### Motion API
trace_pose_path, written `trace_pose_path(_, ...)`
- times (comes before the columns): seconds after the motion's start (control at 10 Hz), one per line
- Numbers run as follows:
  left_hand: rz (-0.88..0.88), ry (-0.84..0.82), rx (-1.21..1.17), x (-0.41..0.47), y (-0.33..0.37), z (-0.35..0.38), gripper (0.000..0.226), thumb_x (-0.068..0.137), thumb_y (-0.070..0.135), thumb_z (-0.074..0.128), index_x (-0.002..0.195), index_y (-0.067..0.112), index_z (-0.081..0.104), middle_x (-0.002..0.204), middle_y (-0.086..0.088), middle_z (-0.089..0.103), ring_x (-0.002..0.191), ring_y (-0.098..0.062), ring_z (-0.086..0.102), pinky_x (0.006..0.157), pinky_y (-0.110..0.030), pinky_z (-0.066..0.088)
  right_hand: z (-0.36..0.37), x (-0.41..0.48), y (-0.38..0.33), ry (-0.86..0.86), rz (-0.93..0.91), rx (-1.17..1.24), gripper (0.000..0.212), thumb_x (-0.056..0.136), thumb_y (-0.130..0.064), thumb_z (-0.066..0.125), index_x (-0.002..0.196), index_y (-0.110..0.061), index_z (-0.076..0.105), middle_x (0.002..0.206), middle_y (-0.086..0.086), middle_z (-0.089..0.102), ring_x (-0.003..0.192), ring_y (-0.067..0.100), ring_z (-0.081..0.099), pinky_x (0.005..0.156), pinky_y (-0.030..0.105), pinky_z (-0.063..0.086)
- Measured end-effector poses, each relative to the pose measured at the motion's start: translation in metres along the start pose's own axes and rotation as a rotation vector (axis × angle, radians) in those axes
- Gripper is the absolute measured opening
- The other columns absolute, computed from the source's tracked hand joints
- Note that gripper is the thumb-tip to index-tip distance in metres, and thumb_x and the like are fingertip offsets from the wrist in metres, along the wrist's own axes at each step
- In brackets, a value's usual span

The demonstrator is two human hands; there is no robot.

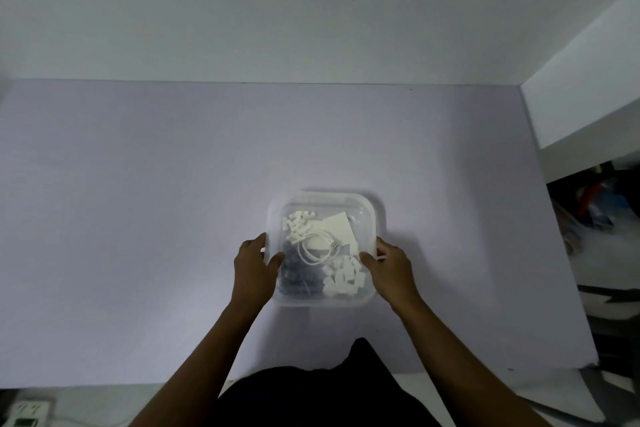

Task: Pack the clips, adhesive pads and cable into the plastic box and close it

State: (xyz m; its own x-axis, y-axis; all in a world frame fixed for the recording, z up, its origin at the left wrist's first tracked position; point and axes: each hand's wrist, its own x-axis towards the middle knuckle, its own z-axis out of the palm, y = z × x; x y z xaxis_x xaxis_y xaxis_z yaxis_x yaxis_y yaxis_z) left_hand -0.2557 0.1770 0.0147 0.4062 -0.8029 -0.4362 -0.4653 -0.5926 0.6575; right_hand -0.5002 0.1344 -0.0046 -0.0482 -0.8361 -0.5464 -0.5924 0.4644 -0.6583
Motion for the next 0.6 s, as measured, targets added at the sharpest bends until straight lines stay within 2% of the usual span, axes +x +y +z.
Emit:
trace_pose_path(0.2, 0.086, 0.062, 0.031, 0.085, 0.030, -0.019, 0.038, 0.087, 0.023, 0.070, 0.122, 0.010, 0.063, 0.114, -0.016, 0.067, 0.099, -0.031, 0.065, 0.088, -0.036, 0.051, 0.011, 0.076, -0.054, 0.057, -0.018, 0.013, 0.039, 0.088, -0.035, 0.066, 0.112, -0.005, 0.067, 0.105, 0.013, 0.072, 0.098, 0.029, 0.069, 0.082, 0.036, 0.054)
trace_pose_path(0.3, 0.096, 0.093, 0.015, 0.149, 0.055, -0.031, 0.044, 0.087, 0.026, 0.071, 0.125, 0.006, 0.062, 0.120, -0.013, 0.068, 0.106, -0.031, 0.065, 0.096, -0.042, 0.050, 0.012, 0.126, -0.103, 0.094, -0.078, -0.011, 0.028, 0.089, -0.031, 0.065, 0.092, -0.003, 0.065, 0.092, 0.010, 0.069, 0.088, 0.030, 0.067, 0.072, 0.031, 0.048)
trace_pose_path(0.4, 0.110, 0.094, 0.059, 0.181, 0.072, -0.035, 0.043, 0.088, 0.028, 0.069, 0.123, 0.003, 0.062, 0.121, -0.014, 0.067, 0.108, -0.032, 0.064, 0.096, -0.039, 0.048, 0.008, 0.151, -0.132, 0.113, -0.134, -0.052, 0.024, 0.092, -0.027, 0.063, 0.088, -0.004, 0.064, 0.091, 0.014, 0.069, 0.086, 0.029, 0.066, 0.070, 0.029, 0.044)
trace_pose_path(0.5, 0.158, 0.089, 0.146, 0.204, 0.088, -0.039, 0.033, 0.090, 0.028, 0.067, 0.106, -0.001, 0.063, 0.108, -0.017, 0.068, 0.101, -0.034, 0.062, 0.078, -0.028, 0.038, 0.005, 0.176, -0.148, 0.114, -0.175, -0.171, 0.035, 0.095, -0.029, 0.060, 0.107, 0.004, 0.065, 0.111, 0.024, 0.069, 0.104, 0.037, 0.065, 0.079, 0.032, 0.045)
trace_pose_path(0.6, 0.175, 0.031, 0.217, 0.202, 0.088, -0.041, 0.036, 0.091, 0.030, 0.065, 0.108, -0.002, 0.060, 0.109, -0.018, 0.066, 0.104, -0.036, 0.060, 0.079, -0.028, 0.036, 0.005, 0.174, -0.153, 0.070, -0.130, -0.262, 0.045, 0.098, -0.032, 0.056, 0.122, 0.006, 0.059, 0.125, 0.026, 0.063, 0.115, 0.039, 0.060, 0.091, 0.036, 0.046)
